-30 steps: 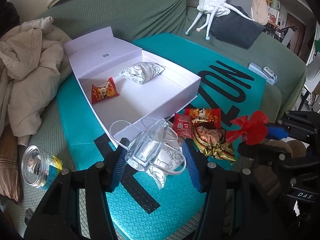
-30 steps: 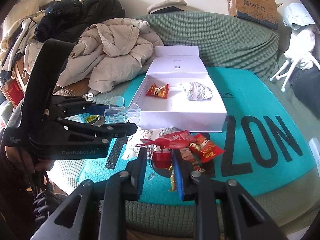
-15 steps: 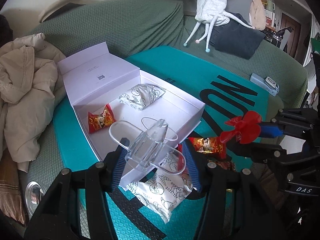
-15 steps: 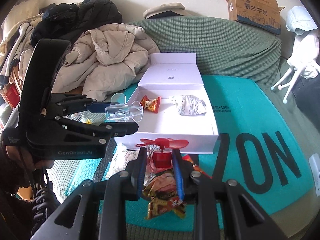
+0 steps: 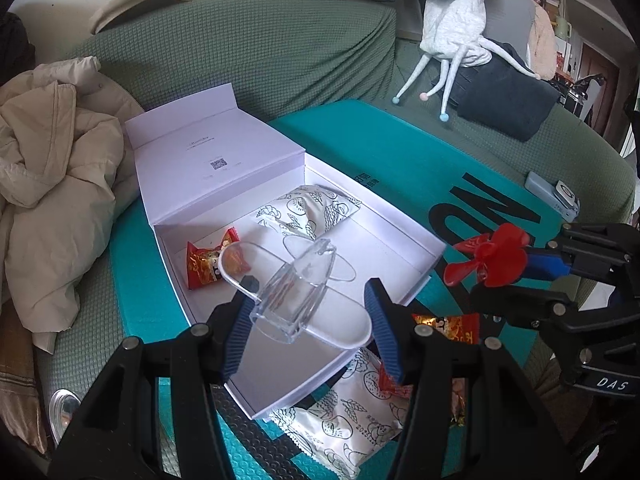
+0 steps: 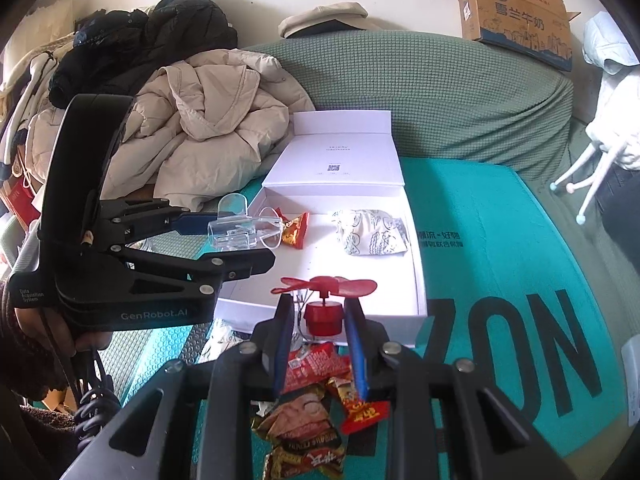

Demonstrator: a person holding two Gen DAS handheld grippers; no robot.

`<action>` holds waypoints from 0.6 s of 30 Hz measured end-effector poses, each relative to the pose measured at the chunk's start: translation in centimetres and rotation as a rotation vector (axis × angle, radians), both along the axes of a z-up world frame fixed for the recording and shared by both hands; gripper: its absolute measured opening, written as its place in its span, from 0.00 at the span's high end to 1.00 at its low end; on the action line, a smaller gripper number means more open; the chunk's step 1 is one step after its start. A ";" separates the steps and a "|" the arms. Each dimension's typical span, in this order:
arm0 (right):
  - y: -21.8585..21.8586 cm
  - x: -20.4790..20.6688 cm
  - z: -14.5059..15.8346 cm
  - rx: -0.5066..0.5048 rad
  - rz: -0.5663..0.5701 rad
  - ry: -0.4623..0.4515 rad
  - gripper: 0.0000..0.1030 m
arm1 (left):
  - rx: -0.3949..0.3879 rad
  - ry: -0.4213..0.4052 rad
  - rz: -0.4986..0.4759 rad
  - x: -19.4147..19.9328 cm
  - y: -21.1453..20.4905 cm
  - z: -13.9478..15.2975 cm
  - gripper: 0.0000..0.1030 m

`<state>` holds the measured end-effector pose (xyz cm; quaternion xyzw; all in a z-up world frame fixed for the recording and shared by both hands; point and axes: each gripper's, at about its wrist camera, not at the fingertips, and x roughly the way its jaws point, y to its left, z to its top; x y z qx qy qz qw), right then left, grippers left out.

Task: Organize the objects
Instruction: 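Carry the red toy with the right tool while the left tool carries the stand into the white box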

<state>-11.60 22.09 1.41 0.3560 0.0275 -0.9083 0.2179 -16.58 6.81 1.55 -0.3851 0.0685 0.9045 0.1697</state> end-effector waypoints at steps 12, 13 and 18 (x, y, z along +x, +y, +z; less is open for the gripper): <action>0.1 -4.7 -0.6 -0.036 0.023 -0.029 0.76 | -0.001 -0.001 0.071 -3.1 0.3 -1.0 0.48; 0.1 -5.1 -0.7 -0.034 0.026 -0.031 0.76 | -0.003 -0.002 0.075 -3.3 0.3 -1.1 0.48; 0.2 -7.1 -1.0 -0.063 0.036 -0.042 0.76 | -0.037 0.007 0.120 -4.5 0.0 -1.5 0.48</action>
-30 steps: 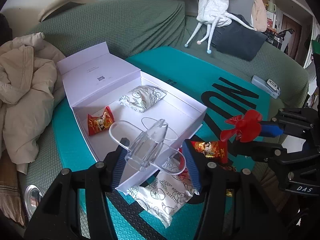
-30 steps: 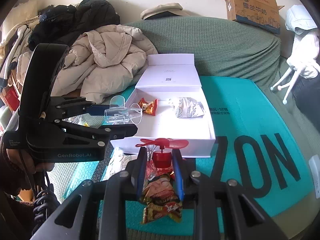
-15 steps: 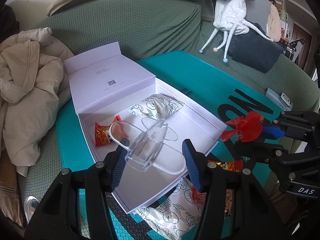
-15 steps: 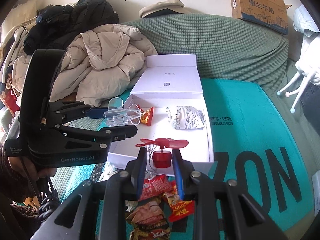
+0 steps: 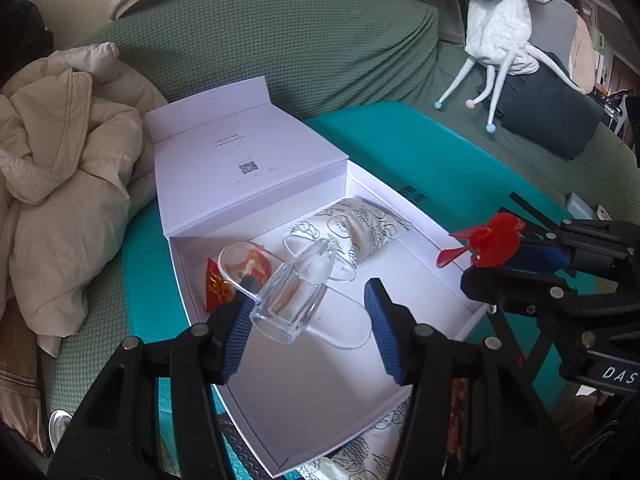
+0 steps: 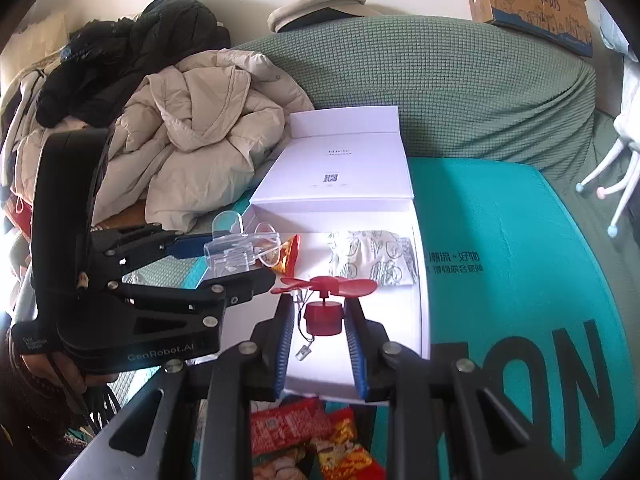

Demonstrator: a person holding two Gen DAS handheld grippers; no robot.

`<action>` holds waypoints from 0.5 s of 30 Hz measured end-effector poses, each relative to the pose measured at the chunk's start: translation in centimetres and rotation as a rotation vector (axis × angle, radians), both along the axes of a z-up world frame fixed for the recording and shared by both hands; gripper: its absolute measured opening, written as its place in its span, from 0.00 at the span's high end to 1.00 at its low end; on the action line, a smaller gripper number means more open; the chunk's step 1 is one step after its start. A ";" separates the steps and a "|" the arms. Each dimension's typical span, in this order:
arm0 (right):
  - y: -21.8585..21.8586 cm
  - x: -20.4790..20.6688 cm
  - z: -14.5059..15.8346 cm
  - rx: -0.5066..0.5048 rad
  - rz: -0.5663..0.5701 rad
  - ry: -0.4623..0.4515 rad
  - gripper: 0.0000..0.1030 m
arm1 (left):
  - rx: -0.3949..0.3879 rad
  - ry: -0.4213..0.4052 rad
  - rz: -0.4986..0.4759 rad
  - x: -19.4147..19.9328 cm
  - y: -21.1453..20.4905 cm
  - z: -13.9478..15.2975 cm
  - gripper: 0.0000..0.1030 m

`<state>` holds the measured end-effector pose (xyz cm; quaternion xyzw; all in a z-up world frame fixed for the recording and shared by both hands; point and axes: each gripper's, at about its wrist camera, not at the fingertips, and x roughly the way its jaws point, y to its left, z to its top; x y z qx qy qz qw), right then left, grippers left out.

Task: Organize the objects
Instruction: 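Carry the red toy with the right tool while the left tool carries the stand into the white box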

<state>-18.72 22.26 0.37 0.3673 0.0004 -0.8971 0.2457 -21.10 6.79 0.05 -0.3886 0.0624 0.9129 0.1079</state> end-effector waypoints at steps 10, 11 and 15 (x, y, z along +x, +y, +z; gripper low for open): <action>-0.3 -3.6 -1.6 -0.016 0.033 -0.063 0.76 | 0.032 -0.047 0.052 -3.1 -1.3 -1.3 0.48; -0.3 -3.9 -1.7 -0.012 0.034 -0.067 0.76 | 0.032 -0.047 0.057 -3.3 -1.3 -1.4 0.48; -0.5 -5.0 -1.9 -0.011 0.041 -0.074 0.76 | 0.019 -0.054 0.065 -4.2 -1.2 -1.7 0.48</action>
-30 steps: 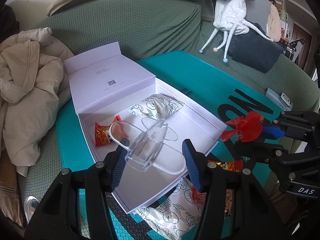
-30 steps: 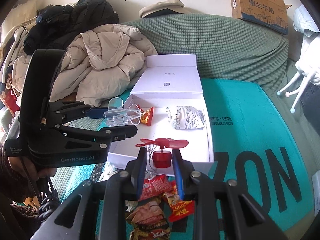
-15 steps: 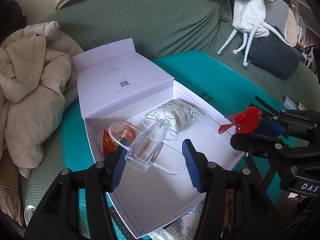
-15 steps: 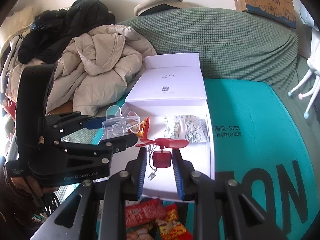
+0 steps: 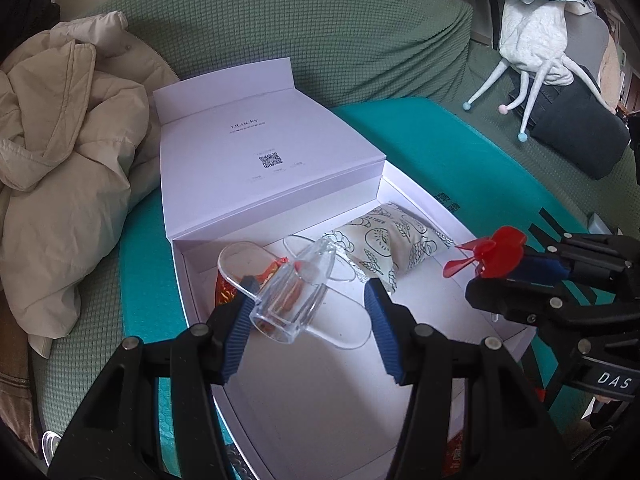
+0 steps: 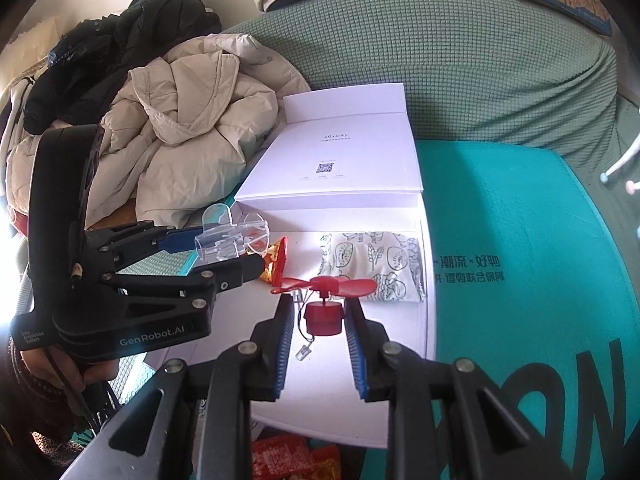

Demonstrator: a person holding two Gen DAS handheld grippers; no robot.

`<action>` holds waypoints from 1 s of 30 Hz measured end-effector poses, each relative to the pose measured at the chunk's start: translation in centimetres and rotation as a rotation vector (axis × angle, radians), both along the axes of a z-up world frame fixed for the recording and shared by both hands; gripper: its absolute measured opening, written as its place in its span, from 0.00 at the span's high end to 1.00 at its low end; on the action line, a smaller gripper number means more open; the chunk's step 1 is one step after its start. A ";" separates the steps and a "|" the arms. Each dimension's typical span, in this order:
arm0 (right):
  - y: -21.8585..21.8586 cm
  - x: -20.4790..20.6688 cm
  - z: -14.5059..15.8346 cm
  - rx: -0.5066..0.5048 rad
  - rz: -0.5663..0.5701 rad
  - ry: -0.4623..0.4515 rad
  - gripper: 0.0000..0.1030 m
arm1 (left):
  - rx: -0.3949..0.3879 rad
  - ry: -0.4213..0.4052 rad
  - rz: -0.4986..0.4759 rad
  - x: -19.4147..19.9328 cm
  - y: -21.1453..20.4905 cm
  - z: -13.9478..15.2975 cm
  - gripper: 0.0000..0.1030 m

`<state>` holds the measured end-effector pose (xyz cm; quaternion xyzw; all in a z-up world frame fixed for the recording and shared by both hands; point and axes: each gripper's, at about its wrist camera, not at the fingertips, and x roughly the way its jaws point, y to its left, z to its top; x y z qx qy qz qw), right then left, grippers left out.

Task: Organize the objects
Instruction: 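Carry the red toy with the right tool while the left tool carries the stand into the white box, then open the right tool to release the red toy while the left tool releases the stand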

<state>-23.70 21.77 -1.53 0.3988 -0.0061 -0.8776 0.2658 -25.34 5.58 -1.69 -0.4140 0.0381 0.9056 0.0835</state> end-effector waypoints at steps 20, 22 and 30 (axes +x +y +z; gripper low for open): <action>-1.7 -3.8 -2.6 0.055 0.059 -0.067 0.76 | -0.080 -0.100 0.042 -2.6 0.0 -3.3 0.48; -1.8 -3.8 -3.0 0.073 0.057 -0.075 0.76 | -0.078 -0.110 0.043 -2.7 0.0 -3.5 0.48; -1.7 -4.2 -4.2 0.099 0.054 -0.103 0.76 | -0.108 -0.130 0.035 -2.8 0.6 -3.8 0.48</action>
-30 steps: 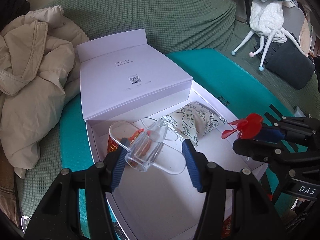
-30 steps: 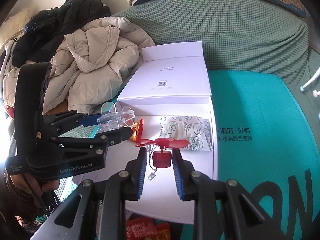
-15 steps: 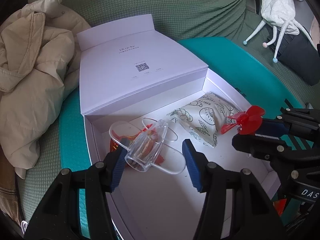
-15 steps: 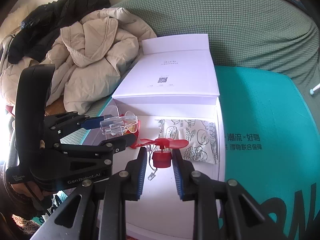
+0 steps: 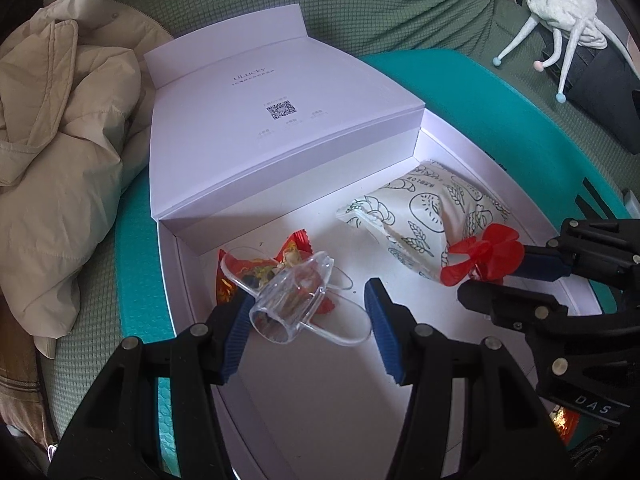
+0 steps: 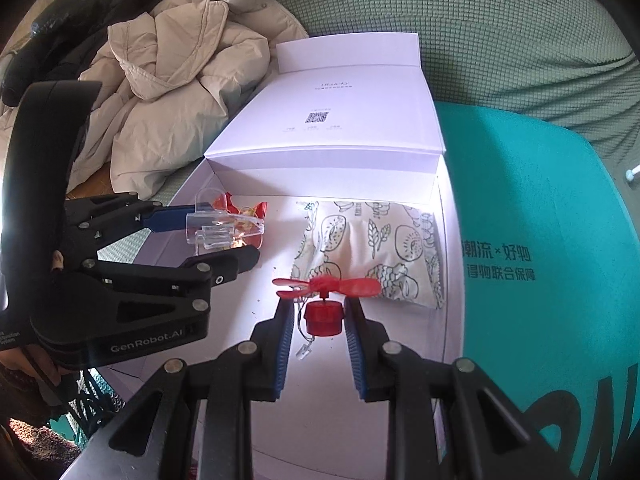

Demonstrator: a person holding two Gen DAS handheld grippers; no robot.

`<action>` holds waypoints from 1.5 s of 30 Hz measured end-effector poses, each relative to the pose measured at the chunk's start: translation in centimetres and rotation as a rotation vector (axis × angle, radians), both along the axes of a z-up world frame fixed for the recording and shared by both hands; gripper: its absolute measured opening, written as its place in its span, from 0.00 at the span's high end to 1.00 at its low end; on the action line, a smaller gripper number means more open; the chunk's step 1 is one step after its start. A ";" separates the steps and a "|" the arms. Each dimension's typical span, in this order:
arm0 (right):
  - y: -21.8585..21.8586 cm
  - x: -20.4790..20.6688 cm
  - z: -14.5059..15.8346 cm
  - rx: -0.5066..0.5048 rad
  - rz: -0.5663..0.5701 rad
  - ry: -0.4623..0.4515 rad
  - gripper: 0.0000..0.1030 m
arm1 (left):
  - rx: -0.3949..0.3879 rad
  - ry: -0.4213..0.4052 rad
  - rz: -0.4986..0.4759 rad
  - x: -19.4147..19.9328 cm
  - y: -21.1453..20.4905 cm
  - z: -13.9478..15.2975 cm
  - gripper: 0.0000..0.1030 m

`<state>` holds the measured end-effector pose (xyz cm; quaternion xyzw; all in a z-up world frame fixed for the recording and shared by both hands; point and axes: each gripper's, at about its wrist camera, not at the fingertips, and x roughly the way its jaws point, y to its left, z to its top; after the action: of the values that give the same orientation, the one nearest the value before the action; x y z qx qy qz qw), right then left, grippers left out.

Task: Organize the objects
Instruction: 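Open the right tool to release the red toy while the left tool releases the stand, then withdraw both open tools from the box toward the snacks on the mat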

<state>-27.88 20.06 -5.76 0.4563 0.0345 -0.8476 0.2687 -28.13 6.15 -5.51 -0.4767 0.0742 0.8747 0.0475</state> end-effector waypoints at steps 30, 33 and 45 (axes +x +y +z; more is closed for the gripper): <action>1.1 1.7 1.5 0.072 -0.070 0.039 0.58 | -0.042 0.003 0.030 1.6 0.8 1.9 0.30; 1.5 2.1 2.4 0.070 -0.083 0.058 0.58 | -0.030 0.018 0.026 2.1 1.1 2.8 0.30; 2.8 4.5 6.1 0.072 -0.126 0.154 0.54 | -0.029 0.107 0.011 4.4 1.6 7.0 0.29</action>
<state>-23.33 22.88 0.32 0.4005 0.0566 -0.8936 0.1946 -23.73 7.80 1.46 -0.4303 0.0869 0.8979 0.0316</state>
